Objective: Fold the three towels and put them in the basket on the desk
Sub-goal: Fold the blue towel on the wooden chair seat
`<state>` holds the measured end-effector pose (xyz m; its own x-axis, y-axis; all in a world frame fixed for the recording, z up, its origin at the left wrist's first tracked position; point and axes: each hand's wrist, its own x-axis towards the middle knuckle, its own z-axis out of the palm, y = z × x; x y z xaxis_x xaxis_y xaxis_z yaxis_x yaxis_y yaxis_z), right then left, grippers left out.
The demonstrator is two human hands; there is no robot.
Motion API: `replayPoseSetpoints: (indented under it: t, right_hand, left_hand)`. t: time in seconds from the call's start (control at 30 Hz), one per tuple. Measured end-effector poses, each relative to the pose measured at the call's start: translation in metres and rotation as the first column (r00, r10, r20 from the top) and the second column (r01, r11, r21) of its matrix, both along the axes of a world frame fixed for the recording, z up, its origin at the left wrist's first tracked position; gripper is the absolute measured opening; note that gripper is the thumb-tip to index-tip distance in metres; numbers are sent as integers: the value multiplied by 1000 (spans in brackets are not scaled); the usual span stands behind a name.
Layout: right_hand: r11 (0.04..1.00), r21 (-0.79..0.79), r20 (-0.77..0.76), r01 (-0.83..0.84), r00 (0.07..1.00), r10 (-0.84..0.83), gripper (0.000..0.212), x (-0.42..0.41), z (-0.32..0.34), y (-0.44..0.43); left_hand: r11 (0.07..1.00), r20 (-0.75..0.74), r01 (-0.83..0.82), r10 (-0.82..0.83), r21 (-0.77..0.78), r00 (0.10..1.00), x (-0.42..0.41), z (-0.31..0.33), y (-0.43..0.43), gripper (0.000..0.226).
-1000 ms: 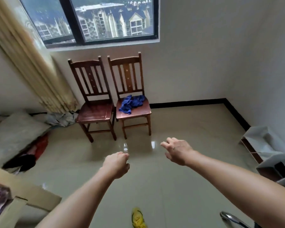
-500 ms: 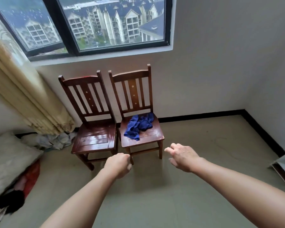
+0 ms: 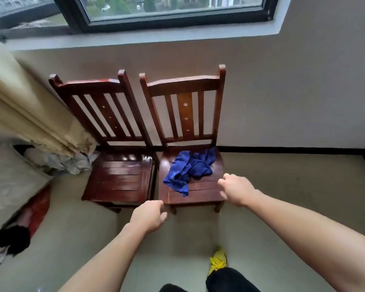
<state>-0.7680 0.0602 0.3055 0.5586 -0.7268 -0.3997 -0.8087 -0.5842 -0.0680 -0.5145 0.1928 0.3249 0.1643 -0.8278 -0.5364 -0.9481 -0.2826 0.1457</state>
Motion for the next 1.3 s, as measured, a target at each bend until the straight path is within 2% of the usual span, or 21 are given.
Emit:
replayPoseSetpoints:
  t: [0.27,0.4,0.63,0.8,0.87,0.97,1.03,1.1,1.13,1.23,1.3]
  right_hand:
    - [989,82,-6,-119,993,120,30,85,-51,-89]
    - [984,159,-44,-75,996,83,30,110,-101,-117]
    - [974,224,-132,-9,990,40,33,135,-157,-163]
    - [990,136,-94,-34,994,47,29,163,-207,-201]
    - [993,105,-53,-49,997,55,42,175,-235,-213]
    - [994,94,20,-62,998,61,65,183,-271,-227]
    - [992,79,81,-96,993,90,51,183,-295,-231]
    - [994,60,163,-87,984,76,20,173,-318,-231]
    - [996,64,196,-59,980,45,13,165,-320,-229]
    - [990,124,286,71,952,-105,13,146,-313,-228]
    - [963,170,351,208,900,-257,14,147,-298,-232]
  left_hand:
    - [981,-68,-119,131,155,989,50,-56,-67,33]
    - [961,-112,-133,164,241,980,81,-111,-106,33]
    - [957,-163,-91,140,276,977,94,-178,-159,29]
    - [955,-171,-156,203,253,964,85,-232,-196,30]
    - [941,-173,-236,281,242,944,81,-261,-207,37]
    - [920,-179,-310,356,239,917,69,-297,-216,58]
    - [901,-161,-369,409,229,898,62,-319,-220,54]
    - [855,-155,-485,512,182,845,57,-338,-218,33]
    - [830,-167,-541,557,136,814,57,-341,-217,25]
    - [706,-310,-707,677,22,667,61,-338,-213,12]
    - [587,-389,-809,738,-32,551,73,-325,-214,17]
